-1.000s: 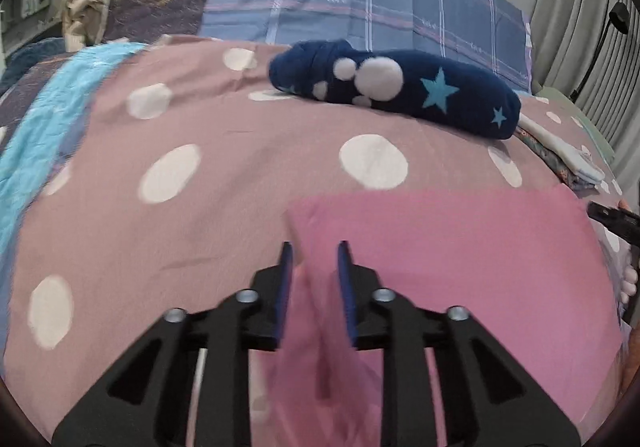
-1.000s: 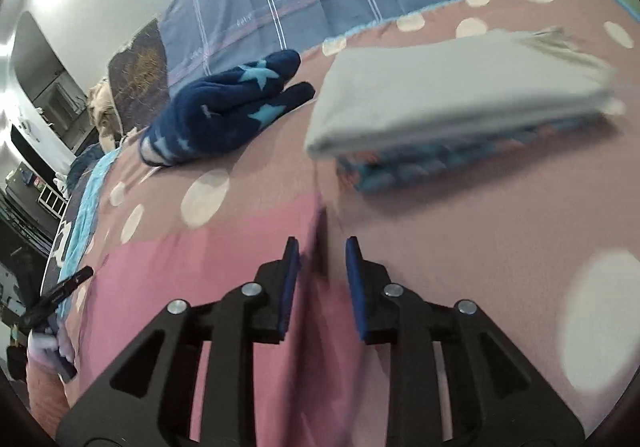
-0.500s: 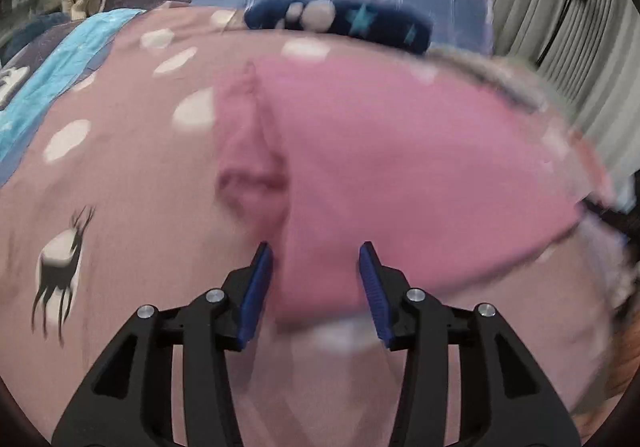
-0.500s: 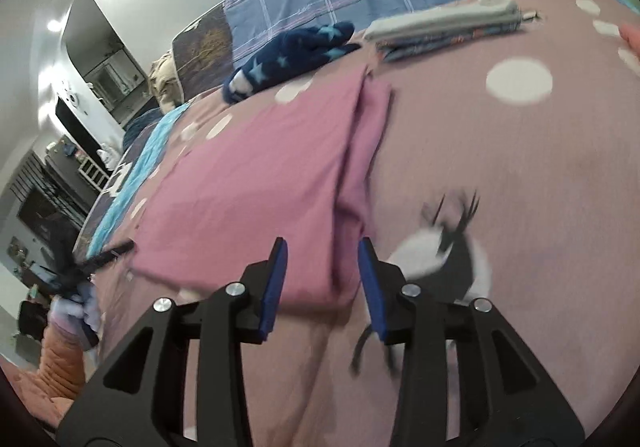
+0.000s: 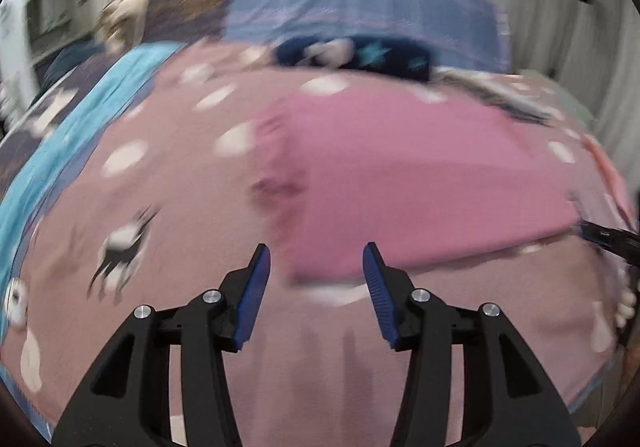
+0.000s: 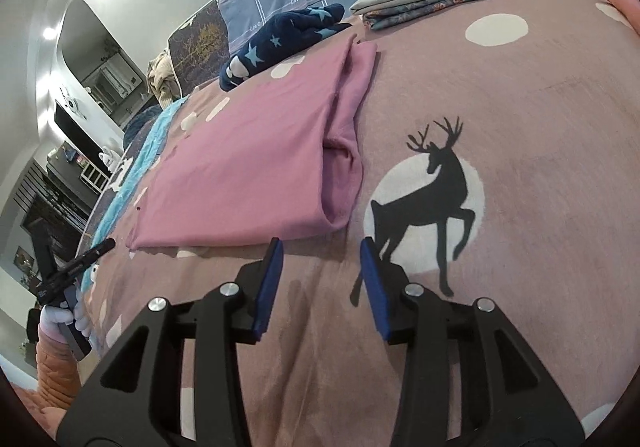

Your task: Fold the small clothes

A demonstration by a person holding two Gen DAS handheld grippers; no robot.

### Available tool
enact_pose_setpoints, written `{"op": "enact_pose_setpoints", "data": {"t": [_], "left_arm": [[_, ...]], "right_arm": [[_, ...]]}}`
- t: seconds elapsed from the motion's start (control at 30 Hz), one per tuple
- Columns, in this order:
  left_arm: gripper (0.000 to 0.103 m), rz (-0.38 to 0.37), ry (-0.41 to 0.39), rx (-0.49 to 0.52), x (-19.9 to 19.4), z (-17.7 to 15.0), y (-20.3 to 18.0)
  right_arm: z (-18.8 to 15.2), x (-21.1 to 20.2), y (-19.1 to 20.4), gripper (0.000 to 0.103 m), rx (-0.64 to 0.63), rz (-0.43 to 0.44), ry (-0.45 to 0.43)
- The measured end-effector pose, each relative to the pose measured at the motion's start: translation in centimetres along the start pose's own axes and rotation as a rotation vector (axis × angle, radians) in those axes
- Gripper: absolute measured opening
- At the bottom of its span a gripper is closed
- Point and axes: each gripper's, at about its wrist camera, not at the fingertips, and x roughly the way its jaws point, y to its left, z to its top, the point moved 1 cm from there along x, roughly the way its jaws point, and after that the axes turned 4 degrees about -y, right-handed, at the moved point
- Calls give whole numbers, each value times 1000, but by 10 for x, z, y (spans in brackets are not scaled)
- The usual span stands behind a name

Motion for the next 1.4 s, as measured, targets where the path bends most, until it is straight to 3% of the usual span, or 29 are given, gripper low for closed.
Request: {"op": "enact_pose_setpoints", "data": {"t": [0.1, 0.13, 0.17, 0.33, 0.53, 0.6, 0.67, 0.93, 1.03, 1.1, 1.13, 1.23, 1.3, 1.4], "left_arm": [[50, -129, -30, 124, 2, 16, -63], [50, -185, -26, 158, 7, 19, -87], [50, -221, -20, 179, 12, 18, -104], [50, -388, 64, 342, 53, 8, -209], [50, -434, 59, 469, 67, 11, -280], [50, -427, 65, 498, 72, 14, -290], [50, -415, 80, 513, 80, 15, -297], [50, -404, 149, 511, 102, 13, -308], [50, -404, 167, 505, 109, 9, -309], [50, -407, 168, 503, 112, 9, -309], [50, -411, 170, 500, 113, 10, -308], [50, -430, 180, 475, 118, 16, -304], [50, -450, 183, 454, 117, 24, -300], [50, -488, 106, 407, 109, 56, -295]], "right_arm": [[10, -7, -7, 31, 4, -15, -26], [15, -10, -10, 14, 10, -22, -34], [18, -11, -13, 7, 17, -28, -42], [55, -10, -28, 7, 23, -28, -52], [113, 31, -37, 14, -22, -13, 42], [132, 47, -35, 17, -58, -8, 69], [149, 66, -33, 28, -97, -7, 97], [182, 154, -26, 37, -218, -86, 226], [190, 170, -21, 41, -235, -76, 208], [197, 170, -21, 30, -195, -13, 164], [197, 166, -24, 18, -161, 45, 139], [198, 154, -38, 18, -84, 160, 84], [198, 149, -51, 19, -48, 175, 96], [203, 139, -67, 18, -10, 195, 72]]}}
